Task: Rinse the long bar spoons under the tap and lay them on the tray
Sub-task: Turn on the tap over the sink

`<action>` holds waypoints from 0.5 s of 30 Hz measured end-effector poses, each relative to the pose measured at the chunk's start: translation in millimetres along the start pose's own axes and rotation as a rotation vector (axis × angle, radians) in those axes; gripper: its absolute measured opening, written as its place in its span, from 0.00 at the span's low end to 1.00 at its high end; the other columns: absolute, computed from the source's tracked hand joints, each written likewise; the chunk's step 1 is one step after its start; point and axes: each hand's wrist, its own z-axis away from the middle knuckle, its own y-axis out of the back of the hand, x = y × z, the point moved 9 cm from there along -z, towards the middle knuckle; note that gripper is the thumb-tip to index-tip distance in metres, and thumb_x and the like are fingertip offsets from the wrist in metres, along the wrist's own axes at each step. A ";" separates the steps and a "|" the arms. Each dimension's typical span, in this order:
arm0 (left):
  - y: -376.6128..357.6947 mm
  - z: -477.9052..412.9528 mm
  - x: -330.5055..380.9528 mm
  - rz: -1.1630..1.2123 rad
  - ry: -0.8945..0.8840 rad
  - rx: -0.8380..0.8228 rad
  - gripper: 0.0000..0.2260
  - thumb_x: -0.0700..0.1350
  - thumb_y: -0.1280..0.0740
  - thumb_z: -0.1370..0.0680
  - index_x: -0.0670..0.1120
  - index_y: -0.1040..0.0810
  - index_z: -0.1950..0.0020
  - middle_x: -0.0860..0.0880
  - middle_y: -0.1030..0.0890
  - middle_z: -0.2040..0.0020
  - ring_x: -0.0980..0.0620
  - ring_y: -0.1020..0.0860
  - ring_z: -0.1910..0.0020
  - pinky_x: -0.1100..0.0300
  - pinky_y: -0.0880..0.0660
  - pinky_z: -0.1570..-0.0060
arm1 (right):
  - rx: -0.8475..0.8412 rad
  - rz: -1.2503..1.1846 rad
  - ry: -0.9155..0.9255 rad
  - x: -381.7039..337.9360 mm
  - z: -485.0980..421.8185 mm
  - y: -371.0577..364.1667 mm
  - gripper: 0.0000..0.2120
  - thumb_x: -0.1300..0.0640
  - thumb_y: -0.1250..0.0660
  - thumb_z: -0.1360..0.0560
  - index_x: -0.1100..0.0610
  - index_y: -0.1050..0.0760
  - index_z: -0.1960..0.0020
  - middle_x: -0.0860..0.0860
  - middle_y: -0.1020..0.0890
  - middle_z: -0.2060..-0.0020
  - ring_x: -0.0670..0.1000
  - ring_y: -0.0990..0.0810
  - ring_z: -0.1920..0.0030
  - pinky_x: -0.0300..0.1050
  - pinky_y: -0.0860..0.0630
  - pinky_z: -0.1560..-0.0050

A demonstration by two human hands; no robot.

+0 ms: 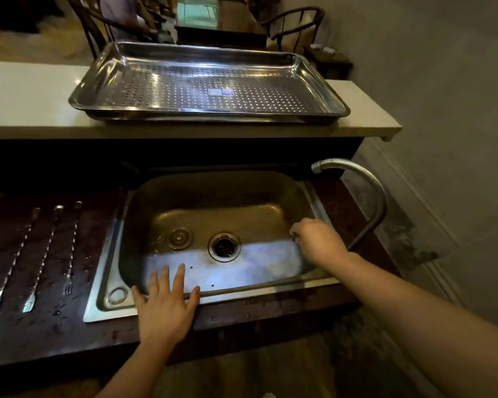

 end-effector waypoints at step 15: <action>9.3 -0.2 -0.5 -0.004 0.007 0.117 0.31 0.66 0.57 0.24 0.56 0.43 0.23 0.48 0.35 0.24 0.46 0.41 0.24 0.38 0.49 0.28 | -0.173 -0.538 -0.471 77.4 -15.9 -1.5 0.12 0.59 0.35 0.20 0.63 0.20 0.39 0.61 0.18 0.41 0.61 0.20 0.39 0.51 0.24 0.42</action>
